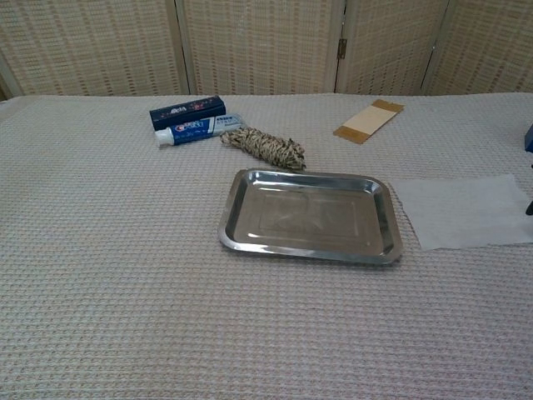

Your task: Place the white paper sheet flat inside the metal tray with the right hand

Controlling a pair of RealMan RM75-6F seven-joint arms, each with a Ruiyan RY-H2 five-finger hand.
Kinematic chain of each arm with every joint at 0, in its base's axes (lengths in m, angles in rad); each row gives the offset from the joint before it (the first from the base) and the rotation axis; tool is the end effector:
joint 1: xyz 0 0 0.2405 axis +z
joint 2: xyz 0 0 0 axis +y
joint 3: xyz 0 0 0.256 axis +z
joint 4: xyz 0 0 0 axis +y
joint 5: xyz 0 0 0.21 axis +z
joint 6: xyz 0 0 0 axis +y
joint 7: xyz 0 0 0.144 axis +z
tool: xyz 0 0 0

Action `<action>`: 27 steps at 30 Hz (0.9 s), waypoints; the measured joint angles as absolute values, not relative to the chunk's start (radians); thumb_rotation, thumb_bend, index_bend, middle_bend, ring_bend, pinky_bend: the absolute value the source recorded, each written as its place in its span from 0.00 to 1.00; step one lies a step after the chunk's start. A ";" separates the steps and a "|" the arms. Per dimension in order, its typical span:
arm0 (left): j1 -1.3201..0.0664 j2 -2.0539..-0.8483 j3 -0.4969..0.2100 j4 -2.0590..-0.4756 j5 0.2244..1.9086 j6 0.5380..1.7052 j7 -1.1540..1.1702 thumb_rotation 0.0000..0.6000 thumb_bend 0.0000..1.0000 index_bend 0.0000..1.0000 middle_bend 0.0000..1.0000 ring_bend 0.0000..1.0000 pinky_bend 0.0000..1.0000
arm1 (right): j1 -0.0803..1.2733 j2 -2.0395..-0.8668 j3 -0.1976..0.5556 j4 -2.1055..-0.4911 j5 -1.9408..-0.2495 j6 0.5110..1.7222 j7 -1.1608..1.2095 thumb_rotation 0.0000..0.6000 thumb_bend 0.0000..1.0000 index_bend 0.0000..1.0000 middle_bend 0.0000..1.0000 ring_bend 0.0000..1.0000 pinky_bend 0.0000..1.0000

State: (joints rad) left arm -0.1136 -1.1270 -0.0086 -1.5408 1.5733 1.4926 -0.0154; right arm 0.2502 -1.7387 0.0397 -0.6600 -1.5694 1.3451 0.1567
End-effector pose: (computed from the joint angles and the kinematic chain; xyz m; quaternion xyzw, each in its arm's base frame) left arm -0.3127 0.1821 0.1545 -0.6349 -0.3583 -0.3851 0.5659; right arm -0.3682 -0.2449 0.0251 0.6774 -0.3225 0.3364 0.5692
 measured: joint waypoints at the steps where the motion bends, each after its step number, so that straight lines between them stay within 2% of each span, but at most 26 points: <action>1: -0.113 -1.126 -0.009 -1.540 1.572 1.493 -0.018 1.00 0.52 0.00 0.00 0.00 0.00 | 0.256 -1.752 0.042 -0.644 -1.568 1.345 0.160 1.00 0.33 0.35 0.00 0.00 0.00; 15: -0.110 -1.119 -0.018 -1.539 1.561 1.502 -0.038 1.00 0.52 0.00 0.00 0.00 0.00 | 0.321 -1.861 0.063 -0.522 -1.546 1.308 0.141 1.00 0.35 0.40 0.00 0.00 0.00; 19: -0.110 -1.120 -0.020 -1.537 1.560 1.503 -0.041 1.00 0.52 0.00 0.00 0.00 0.00 | 0.334 -1.875 0.066 -0.499 -1.542 1.306 0.137 1.00 0.44 0.44 0.03 0.00 0.00; 27: -0.106 -1.122 -0.023 -1.534 1.563 1.514 -0.043 1.00 0.52 0.00 0.00 0.00 0.00 | 0.353 -1.896 0.066 -0.459 -1.541 1.307 0.160 1.00 0.52 0.57 0.13 0.07 0.00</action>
State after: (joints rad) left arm -0.1063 -1.1223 -0.0228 -1.5340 1.5631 1.5144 -0.0425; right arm 0.3528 -1.8961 0.0658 -0.4587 -1.5414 1.3069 0.1597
